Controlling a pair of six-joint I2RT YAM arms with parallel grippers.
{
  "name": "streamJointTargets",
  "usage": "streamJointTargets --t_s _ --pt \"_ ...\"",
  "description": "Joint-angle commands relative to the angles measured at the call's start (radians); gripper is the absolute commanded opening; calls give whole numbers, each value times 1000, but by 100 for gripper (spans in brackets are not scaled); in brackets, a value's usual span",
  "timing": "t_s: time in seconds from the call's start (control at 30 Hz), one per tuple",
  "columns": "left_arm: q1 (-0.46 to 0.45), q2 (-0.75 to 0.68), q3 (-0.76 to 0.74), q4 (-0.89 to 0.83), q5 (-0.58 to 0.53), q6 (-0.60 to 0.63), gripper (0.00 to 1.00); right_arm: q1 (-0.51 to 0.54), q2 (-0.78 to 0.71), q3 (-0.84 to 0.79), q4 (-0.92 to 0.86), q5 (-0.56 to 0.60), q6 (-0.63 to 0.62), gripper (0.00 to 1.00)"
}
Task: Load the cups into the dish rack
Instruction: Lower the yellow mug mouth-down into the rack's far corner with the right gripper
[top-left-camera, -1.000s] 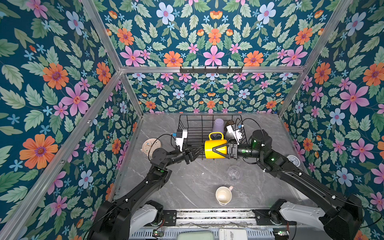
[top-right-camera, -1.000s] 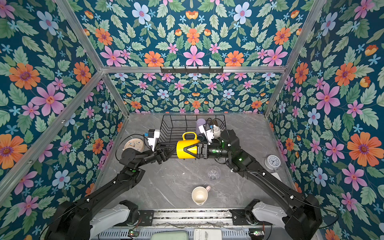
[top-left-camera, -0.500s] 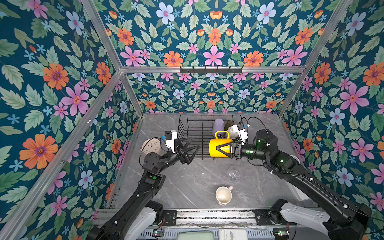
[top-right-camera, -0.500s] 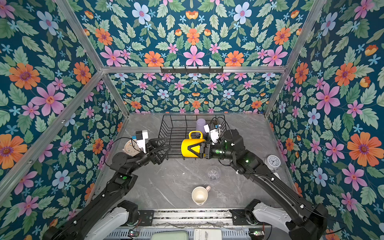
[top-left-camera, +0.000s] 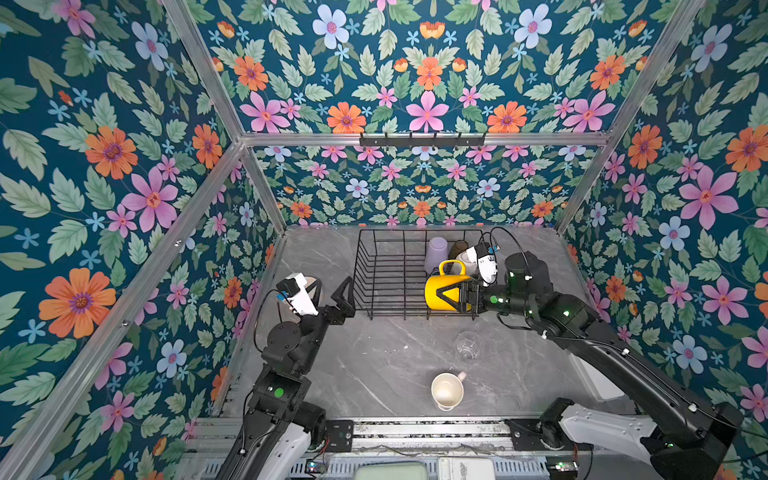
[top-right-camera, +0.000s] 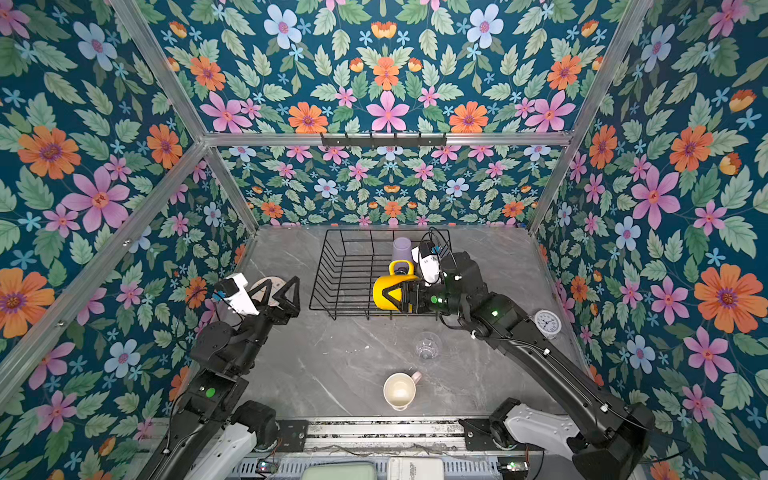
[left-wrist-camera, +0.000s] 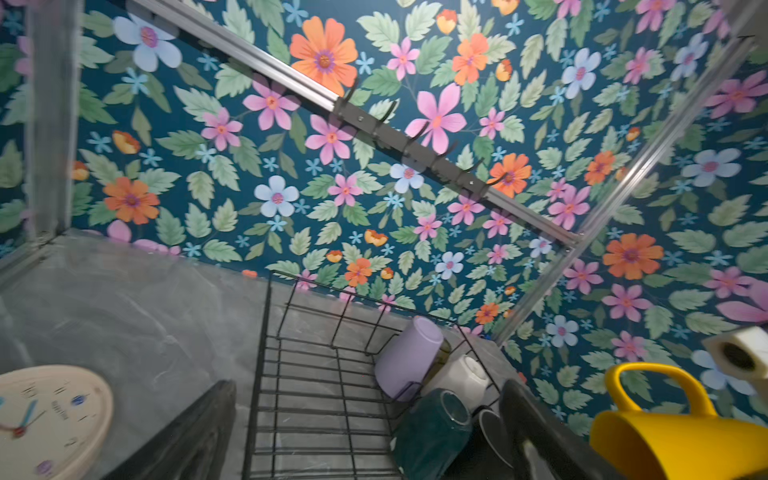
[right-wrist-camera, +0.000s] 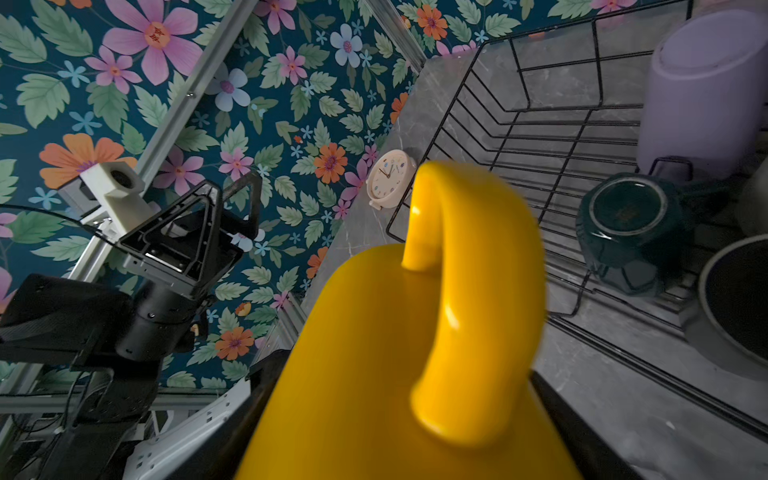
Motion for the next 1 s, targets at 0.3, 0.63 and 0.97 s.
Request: streamJointTargets --t_s 0.3,0.63,0.97 --pt "2 -78 -19 -180 -231 36 100 38 350 356 -180 211 -158 0" --pt "2 -168 -25 -295 -296 5 100 45 826 839 -374 352 -278 0" --pt "1 -237 11 -403 -332 -35 100 48 1281 1374 -588 487 -379 0"
